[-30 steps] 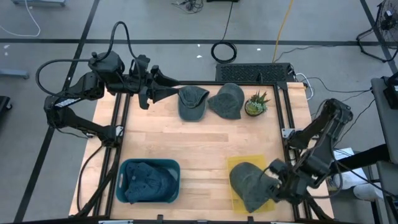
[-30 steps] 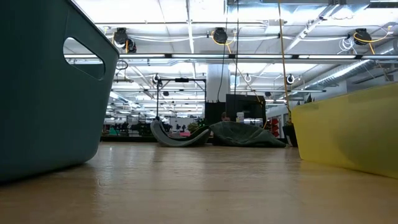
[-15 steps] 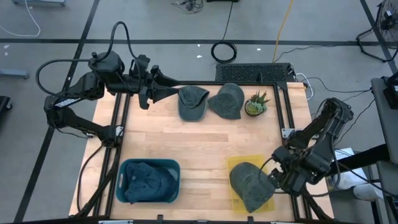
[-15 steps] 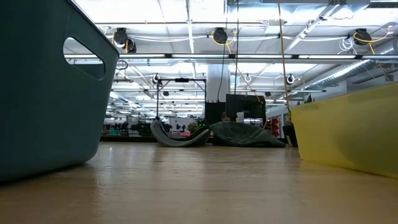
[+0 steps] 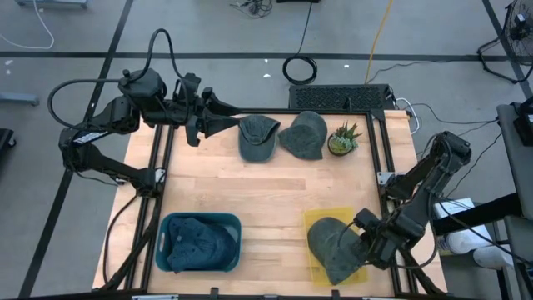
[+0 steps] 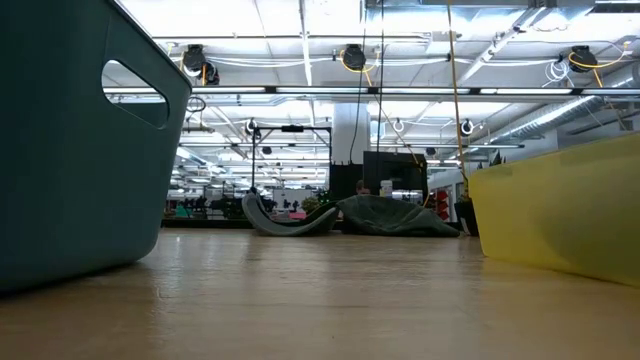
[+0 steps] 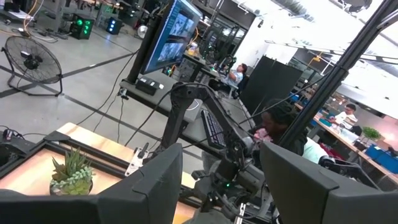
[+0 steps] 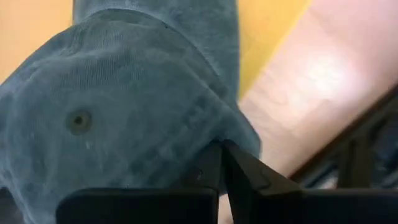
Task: Pick & Place hat
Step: Put the left gray cap into the yellow bin
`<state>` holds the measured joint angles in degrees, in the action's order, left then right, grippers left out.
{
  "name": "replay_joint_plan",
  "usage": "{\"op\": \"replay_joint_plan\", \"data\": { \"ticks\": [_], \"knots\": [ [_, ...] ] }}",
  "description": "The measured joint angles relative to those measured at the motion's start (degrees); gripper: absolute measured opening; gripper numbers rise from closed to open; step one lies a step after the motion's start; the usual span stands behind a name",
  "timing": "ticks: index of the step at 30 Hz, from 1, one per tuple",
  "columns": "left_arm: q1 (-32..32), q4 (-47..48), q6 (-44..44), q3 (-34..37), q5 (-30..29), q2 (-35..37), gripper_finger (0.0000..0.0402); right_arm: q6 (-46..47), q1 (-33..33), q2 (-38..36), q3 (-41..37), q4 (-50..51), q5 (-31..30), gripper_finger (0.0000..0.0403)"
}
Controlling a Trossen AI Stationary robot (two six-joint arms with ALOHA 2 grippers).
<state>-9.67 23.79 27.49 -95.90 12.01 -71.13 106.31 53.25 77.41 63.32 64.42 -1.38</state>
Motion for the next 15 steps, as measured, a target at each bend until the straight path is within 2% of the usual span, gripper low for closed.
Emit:
{"op": "replay_joint_plan", "data": {
  "ticks": [10, 15],
  "knots": [
    [0.0, 0.0, -0.3, 0.0, 0.0, 0.0, 0.0225, 3.6, 0.0, 0.1, -5.8, -23.4, -0.1, 0.0003],
    [0.0, 0.0, -0.3, 0.0, -0.2, 0.0, 0.0225, 5.2, 0.0, 0.3, -9.8, -28.7, -0.3, 0.0001]
  ]
}}
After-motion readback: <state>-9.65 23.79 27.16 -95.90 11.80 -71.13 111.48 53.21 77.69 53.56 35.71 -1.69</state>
